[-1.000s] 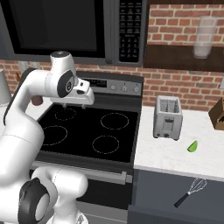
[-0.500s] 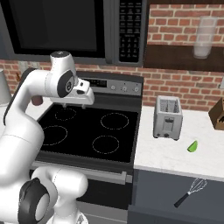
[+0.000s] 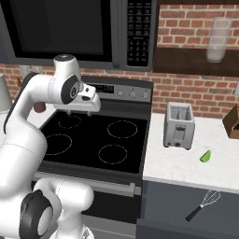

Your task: Pick the whisk from the drawer and place it on the counter.

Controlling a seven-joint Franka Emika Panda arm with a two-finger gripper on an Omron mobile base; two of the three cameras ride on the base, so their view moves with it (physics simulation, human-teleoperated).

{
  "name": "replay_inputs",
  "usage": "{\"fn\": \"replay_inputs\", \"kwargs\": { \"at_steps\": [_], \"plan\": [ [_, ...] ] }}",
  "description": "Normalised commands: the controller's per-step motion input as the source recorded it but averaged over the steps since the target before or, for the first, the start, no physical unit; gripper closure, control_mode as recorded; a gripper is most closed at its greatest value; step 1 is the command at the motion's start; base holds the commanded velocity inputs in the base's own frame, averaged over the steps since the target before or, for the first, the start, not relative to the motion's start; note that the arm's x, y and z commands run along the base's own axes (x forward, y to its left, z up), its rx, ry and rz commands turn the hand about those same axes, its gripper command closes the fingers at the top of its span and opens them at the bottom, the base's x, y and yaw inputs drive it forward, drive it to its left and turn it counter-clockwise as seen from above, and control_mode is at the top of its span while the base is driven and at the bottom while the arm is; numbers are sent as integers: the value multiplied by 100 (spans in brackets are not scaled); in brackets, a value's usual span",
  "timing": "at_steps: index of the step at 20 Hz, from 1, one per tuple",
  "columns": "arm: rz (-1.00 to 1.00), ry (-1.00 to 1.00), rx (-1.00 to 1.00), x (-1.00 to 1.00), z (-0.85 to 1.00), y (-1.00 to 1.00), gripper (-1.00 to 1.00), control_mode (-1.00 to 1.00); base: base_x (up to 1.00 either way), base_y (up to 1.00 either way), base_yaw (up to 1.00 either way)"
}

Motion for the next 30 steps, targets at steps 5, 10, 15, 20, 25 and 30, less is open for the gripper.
{"fn": "replay_inputs", "kwargs": {
  "at_steps": [5, 10, 15, 20, 25, 30],
  "plan": [
    [-1, -3, 1, -30, 0, -62, -100, -100, 0, 0, 0],
    [0, 0, 8, -66, 0, -100, -100, -100, 0, 0, 0],
    [0, 0, 10, -55, -3, -100, -100, -100, 0, 0, 0],
    [0, 0, 5, -36, -17, -100, -100, -100, 0, 0, 0],
    [-2, 0, 1, -23, -25, -100, -100, -100, 0, 0, 0],
    [-5, 0, 0, -16, -34, -100, -100, -100, 0, 0, 0]
  ]
}}
